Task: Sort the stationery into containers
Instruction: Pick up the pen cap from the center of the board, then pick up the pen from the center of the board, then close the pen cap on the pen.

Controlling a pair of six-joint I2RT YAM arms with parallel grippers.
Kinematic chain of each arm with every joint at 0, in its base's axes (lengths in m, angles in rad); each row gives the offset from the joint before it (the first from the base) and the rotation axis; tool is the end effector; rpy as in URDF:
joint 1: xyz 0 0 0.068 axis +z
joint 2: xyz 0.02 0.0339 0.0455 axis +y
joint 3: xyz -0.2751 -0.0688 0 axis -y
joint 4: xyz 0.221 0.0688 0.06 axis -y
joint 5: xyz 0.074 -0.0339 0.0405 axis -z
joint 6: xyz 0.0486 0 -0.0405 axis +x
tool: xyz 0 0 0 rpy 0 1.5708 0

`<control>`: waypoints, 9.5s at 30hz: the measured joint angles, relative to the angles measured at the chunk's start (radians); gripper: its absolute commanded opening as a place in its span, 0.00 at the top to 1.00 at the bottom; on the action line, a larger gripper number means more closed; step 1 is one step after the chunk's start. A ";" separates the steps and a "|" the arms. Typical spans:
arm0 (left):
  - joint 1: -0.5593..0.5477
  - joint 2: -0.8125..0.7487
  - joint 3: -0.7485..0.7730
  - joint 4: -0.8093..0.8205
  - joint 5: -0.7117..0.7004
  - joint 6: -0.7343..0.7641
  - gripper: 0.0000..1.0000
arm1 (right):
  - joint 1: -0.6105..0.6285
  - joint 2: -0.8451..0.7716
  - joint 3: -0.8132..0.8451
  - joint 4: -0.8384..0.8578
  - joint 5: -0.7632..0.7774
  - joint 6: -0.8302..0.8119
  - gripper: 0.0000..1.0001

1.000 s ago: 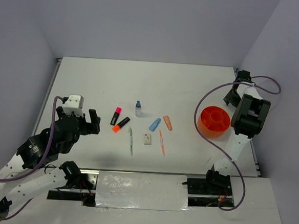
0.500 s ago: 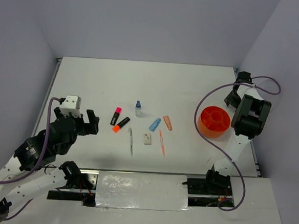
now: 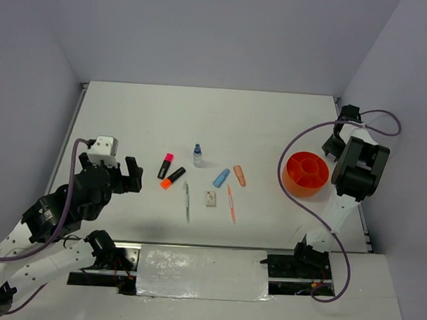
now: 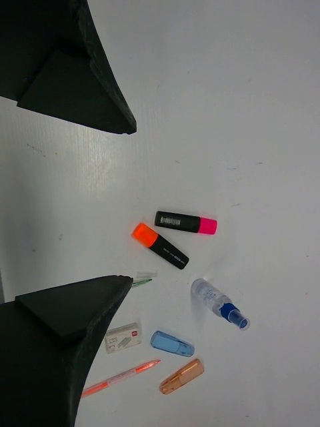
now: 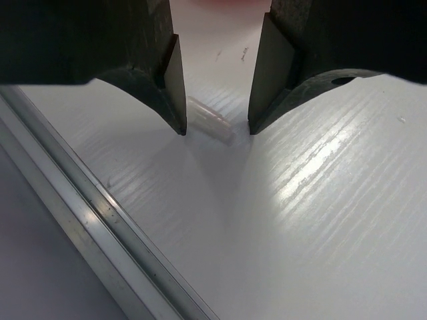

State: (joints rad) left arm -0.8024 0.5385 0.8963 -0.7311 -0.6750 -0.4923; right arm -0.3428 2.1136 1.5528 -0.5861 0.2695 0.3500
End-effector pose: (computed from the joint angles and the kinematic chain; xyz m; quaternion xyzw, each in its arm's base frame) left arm 0.0733 -0.0321 0.3474 -0.0640 0.7989 -0.1025 0.5892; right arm 0.4014 -0.1570 0.1722 0.3555 0.9016 -0.1306 0.2089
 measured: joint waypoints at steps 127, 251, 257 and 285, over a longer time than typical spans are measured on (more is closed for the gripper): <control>-0.318 1.505 0.578 0.083 0.235 -0.810 1.00 | 0.504 -1.500 -0.560 -0.013 -0.166 0.034 1.00; -0.325 0.152 -0.325 1.057 0.565 -0.088 0.98 | 1.188 -1.293 -0.839 1.102 -0.390 0.330 1.00; -0.319 0.152 -0.325 1.056 0.565 -0.087 0.98 | 1.188 -1.293 -0.841 1.102 -0.413 0.338 1.00; -0.292 0.146 -0.325 1.050 0.565 -0.087 0.98 | 1.189 -1.272 -0.859 1.102 -0.433 0.341 1.00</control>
State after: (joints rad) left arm -1.0943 0.6842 0.5709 0.3187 -0.1097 -0.5793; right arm 0.8463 0.8417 0.6937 0.5159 -0.1635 0.6907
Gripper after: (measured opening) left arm 0.166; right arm 0.109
